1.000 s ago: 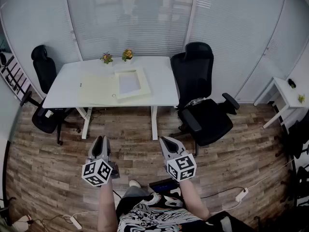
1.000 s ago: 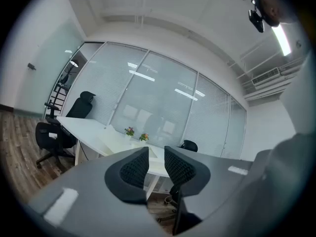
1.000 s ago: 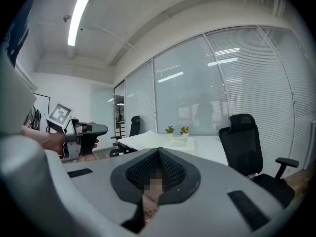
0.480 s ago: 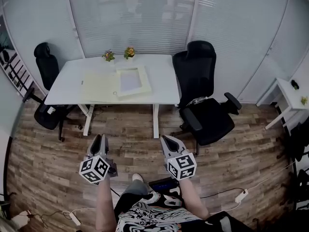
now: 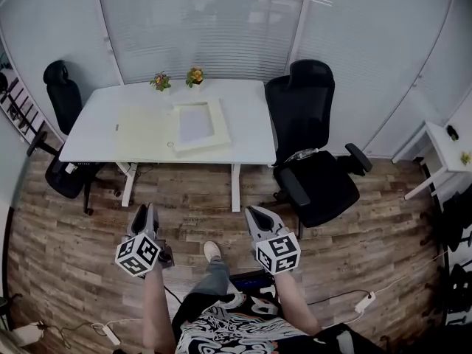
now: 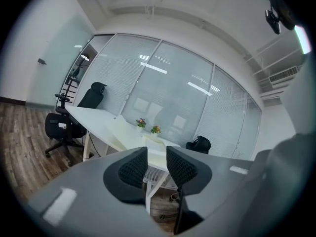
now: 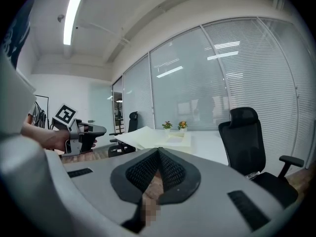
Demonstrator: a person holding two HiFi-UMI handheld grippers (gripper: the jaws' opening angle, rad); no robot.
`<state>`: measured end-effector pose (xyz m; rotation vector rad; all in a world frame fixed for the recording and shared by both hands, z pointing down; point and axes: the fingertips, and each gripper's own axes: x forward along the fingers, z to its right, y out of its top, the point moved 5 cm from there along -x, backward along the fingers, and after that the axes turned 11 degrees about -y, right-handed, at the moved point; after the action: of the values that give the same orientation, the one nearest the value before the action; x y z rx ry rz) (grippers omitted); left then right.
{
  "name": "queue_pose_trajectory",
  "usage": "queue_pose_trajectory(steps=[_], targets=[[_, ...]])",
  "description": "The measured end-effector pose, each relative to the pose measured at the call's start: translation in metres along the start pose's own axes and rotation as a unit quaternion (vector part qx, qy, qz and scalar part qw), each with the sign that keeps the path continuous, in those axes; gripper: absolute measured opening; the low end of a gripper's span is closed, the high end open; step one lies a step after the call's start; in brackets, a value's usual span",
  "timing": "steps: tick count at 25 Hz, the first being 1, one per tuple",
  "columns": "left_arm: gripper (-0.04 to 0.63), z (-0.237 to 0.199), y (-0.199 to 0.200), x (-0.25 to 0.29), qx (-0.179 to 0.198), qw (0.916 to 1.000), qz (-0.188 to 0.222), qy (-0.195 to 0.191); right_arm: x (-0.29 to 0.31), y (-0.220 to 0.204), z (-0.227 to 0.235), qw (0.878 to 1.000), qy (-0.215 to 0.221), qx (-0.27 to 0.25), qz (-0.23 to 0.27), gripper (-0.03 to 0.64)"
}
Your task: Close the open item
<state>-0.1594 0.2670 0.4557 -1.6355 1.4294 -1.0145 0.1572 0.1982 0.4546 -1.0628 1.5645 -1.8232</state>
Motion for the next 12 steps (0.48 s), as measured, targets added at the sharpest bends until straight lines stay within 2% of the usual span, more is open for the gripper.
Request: queue_pose_trajectory(steps=[6,12], targets=[[0.123,-0.053,-0.005,0.060,-0.035,0.9985,-0.004,0.043,0.080,0.001,0.026,0.999,0.012,-0.015,-0.031,0.002],[0.132,-0.121,0.003,0.122,-0.076,0.9926,-0.005,0.094,0.161,0.017,0.052,0.998,0.015,-0.043,-0.053,0.002]])
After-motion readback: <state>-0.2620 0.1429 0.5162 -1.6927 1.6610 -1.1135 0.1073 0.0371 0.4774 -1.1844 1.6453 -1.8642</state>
